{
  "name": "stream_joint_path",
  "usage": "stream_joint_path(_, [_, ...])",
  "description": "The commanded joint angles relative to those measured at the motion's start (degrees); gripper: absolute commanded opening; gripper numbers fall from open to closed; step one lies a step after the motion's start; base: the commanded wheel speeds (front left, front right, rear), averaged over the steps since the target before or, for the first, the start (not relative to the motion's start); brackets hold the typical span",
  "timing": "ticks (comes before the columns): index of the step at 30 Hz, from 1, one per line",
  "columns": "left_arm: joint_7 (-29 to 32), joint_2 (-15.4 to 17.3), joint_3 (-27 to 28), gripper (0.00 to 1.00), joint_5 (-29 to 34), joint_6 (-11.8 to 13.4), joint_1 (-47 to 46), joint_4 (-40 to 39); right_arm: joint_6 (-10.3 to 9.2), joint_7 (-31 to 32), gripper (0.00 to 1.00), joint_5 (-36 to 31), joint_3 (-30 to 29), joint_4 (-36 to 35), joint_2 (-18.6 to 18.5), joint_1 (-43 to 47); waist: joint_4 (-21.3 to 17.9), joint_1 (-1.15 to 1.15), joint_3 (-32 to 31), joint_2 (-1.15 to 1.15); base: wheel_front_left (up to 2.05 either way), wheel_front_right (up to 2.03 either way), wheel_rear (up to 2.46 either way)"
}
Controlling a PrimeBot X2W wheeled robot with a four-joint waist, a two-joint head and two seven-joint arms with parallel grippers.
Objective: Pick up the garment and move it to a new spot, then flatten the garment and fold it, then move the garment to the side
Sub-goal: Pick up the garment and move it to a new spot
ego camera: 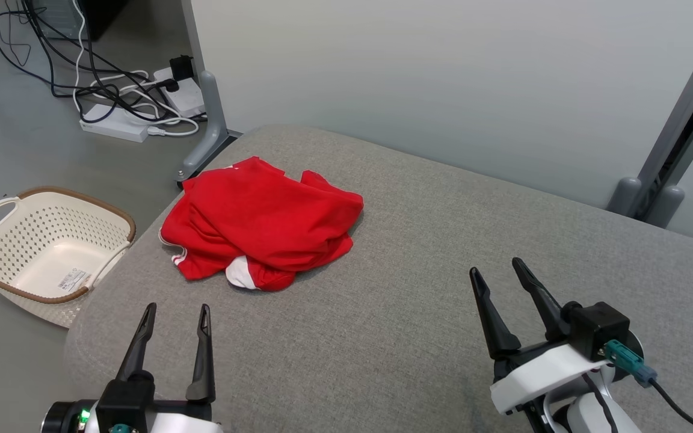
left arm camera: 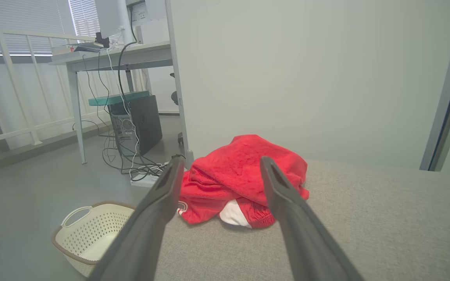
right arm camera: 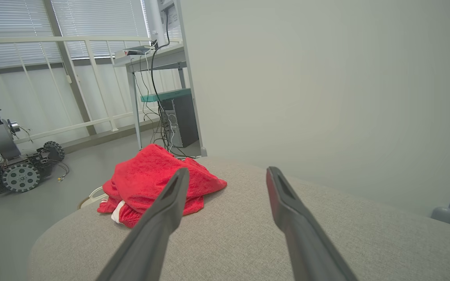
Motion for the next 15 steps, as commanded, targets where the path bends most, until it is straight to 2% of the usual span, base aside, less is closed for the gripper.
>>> stream_joint_path(1, [-0.2,0.2,0.6,1.00,0.2,-0.4,-0.2,0.1,0.10,-0.1,1.00,-0.8,-0.7,-0.4,-0.4,0.6,0.1,0.00,0.2,0.00,0.00,0.00,0.00])
stream_joint_path(8, [-0.2,0.8,2.1,1.00,-0.5,-2.0,-2.9,0.9,0.08,-0.1,1.00,-4.6,-2.7,-2.2,-0.5,1.7,0.4,0.00,1.9,0.00,0.00,0.00,0.00])
stream_joint_path(14, [-0.2,1.9,3.8,1.00,-2.8,-5.6,-8.6,2.5,0.07,-0.1,1.00,-7.5,-4.1,-4.4,-0.4,1.9,-0.2,0.00,5.5,0.00,0.00,0.00,0.00])
stream_joint_path(15, [-0.2,1.9,3.8,1.00,-2.8,-5.6,-8.6,2.5,0.07,-0.1,1.00,-7.5,-4.1,-4.4,-0.4,1.9,-0.2,0.00,5.5,0.00,0.00,0.00,0.00])
